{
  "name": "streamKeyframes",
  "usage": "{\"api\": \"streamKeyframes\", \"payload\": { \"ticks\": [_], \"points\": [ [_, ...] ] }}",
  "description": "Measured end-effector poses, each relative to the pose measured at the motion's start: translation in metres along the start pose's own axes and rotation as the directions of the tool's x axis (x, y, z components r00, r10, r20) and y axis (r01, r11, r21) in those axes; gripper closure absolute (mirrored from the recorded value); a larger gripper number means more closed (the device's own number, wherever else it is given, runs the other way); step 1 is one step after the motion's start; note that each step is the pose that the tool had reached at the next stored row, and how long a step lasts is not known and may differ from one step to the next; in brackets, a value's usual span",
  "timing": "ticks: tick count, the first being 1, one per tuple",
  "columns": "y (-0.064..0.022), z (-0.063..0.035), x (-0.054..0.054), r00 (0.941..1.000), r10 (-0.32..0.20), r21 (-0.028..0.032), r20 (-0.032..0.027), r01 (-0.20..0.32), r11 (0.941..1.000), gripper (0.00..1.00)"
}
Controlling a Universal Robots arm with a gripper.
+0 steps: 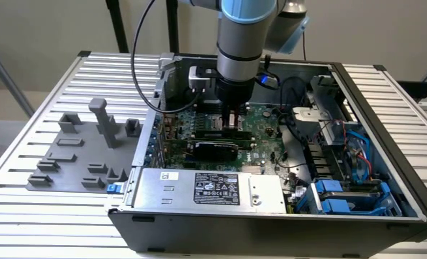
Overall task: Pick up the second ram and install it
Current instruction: 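Press down the second ram until it locks into place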
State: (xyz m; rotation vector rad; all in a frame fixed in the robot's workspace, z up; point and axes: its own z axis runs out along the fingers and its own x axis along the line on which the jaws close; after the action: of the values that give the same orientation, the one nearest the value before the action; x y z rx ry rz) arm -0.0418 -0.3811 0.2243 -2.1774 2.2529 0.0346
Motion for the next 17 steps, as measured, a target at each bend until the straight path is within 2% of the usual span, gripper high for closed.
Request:
{"api": "streamKeyframes", "payload": {
  "ticks": [12,13,17],
  "points": [
    [0.0004,0.0012,0.0000,1.0000,0.003,0.0000,-0.0001,-0.003,1.0000,1.00],
    [0.0004,0.0012,0.0000,1.0000,0.003,0.0001,0.0000,-0.003,1.0000,0.00],
    [0.0005,-0.0022,-0.0001,1.0000,0.003,-0.0004,0.0001,-0.003,1.0000,0.00]
  ]
}}
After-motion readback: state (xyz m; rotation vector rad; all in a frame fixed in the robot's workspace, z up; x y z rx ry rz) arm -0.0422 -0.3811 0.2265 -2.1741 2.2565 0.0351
